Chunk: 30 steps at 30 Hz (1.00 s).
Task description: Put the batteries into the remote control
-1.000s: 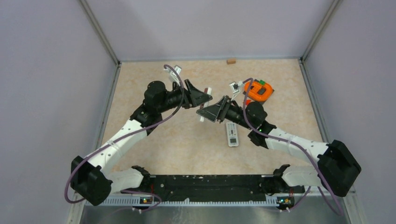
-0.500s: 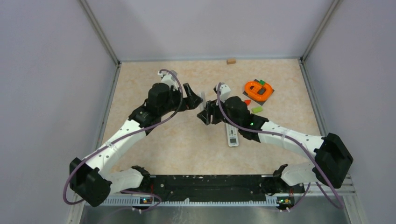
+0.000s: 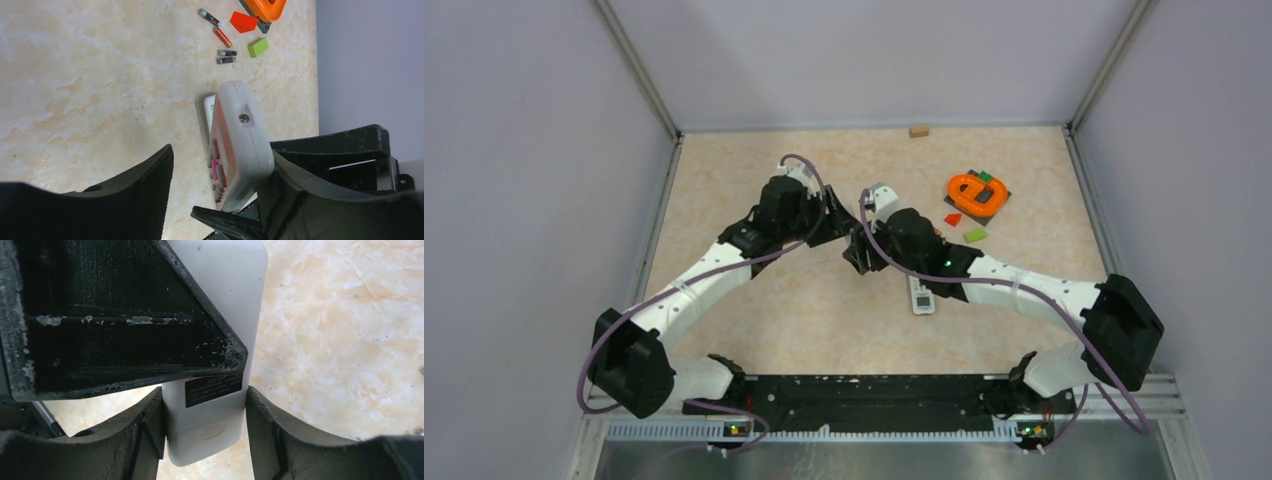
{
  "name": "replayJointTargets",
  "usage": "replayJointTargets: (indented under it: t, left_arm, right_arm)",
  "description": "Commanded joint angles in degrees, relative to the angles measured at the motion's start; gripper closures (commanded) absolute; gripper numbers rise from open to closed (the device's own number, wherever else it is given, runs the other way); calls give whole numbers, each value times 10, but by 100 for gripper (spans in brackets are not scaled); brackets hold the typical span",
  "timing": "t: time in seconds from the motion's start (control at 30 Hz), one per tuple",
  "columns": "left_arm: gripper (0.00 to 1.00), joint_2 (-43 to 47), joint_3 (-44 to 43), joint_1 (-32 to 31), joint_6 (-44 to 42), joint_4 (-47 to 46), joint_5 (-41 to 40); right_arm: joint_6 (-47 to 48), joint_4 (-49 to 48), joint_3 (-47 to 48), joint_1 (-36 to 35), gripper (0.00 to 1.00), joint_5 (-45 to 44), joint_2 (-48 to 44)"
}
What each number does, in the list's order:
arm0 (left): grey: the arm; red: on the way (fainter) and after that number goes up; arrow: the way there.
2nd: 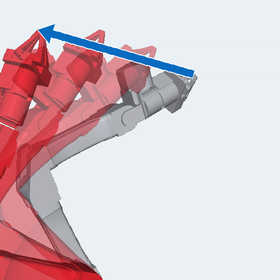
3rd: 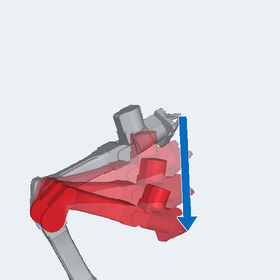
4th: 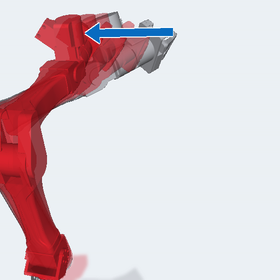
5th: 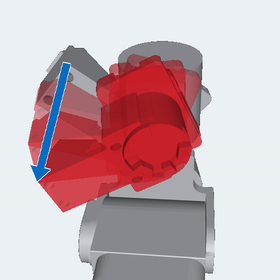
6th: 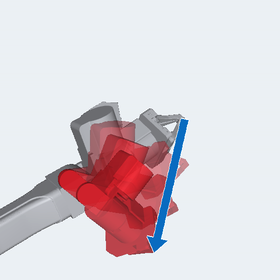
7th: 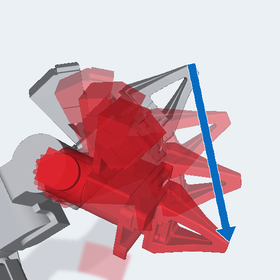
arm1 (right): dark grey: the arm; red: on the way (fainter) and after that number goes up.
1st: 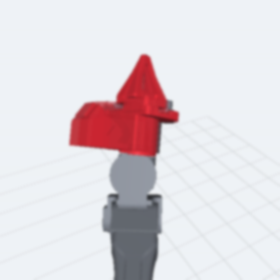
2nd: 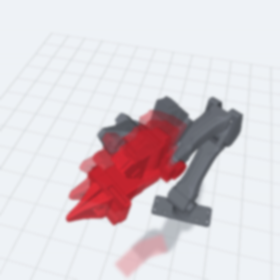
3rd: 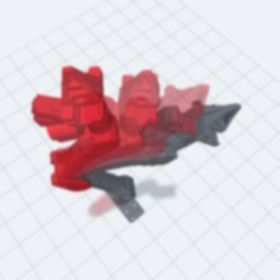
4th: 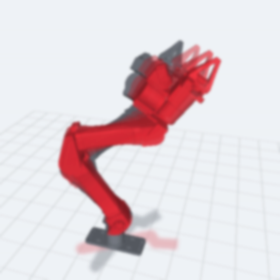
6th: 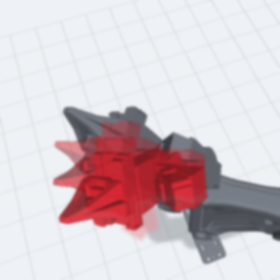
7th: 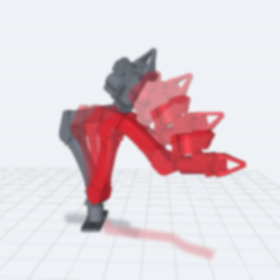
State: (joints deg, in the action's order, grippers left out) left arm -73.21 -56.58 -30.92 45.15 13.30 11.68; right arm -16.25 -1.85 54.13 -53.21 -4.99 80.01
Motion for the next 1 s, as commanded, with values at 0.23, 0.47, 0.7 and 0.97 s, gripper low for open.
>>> replayJointTargets:
  t: [0.23,0.47,0.7,0.97]
  left_arm:
    - [89,-11,-21,4,46,-5,36]
    - [100,12,-1,59,-3,-27,78]
    - [100,94,20,108,-18,-60,86]
    - [100,143,61,114,96,-209,141]
  right_arm:
    - [13,-13,31,-13,60,-34,18]
    - [-41,-15,4,-9,11,30,-36]
    - [-253,-90,-88,30,5,43,-180]
    - [-475,-257,-143,38,9,13,-199]
